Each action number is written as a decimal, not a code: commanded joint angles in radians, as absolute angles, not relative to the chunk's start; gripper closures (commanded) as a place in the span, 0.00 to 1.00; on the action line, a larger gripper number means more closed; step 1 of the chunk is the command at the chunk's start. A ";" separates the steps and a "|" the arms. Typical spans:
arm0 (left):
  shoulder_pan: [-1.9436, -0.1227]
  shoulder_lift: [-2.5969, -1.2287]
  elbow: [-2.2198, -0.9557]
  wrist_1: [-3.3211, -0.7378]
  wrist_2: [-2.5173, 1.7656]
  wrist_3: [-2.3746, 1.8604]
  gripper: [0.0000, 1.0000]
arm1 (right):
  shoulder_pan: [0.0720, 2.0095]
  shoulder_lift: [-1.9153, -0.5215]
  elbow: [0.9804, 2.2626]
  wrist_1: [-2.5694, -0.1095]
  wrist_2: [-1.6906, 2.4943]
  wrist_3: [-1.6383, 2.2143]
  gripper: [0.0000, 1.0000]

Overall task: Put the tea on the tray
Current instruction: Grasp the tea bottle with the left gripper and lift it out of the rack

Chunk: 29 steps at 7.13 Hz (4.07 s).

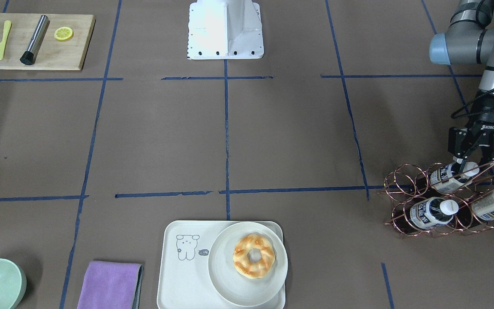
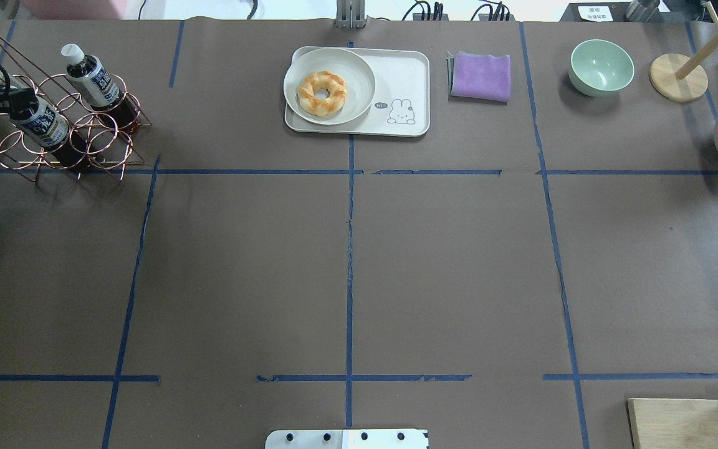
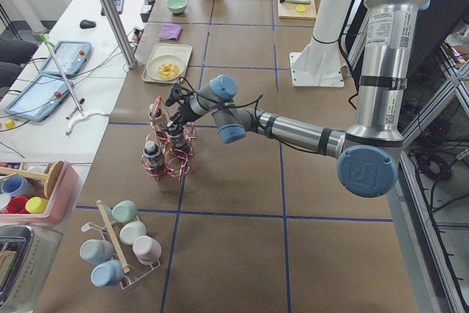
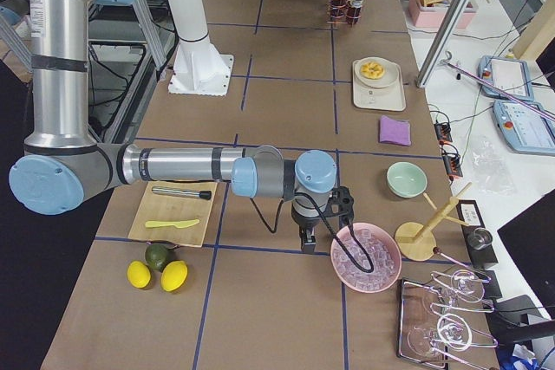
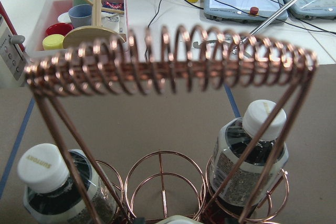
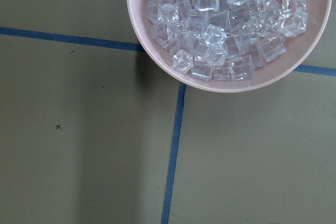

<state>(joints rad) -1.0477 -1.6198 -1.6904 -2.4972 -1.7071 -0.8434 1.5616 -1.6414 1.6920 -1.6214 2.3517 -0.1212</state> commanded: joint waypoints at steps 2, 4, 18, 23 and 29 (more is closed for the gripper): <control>-1.049 -1.618 -1.689 -2.499 -1.707 -0.842 0.50 | 1.562 -1.641 1.693 -1.621 2.353 -0.120 0.00; -1.052 -1.618 -1.689 -2.499 -1.707 -0.844 0.58 | 1.562 -1.641 1.695 -1.621 2.353 -0.120 0.00; -1.138 -1.513 -1.882 -2.494 -1.717 -0.847 0.95 | 1.562 -1.643 1.694 -1.621 2.353 -0.120 0.00; -1.193 -1.448 -2.041 -2.464 -1.726 -0.862 0.94 | 1.562 -1.643 1.694 -1.621 2.353 -0.120 0.00; -0.993 -1.592 -2.210 -2.072 -1.639 -1.024 0.97 | 1.562 -1.643 1.695 -1.621 2.355 -0.120 0.00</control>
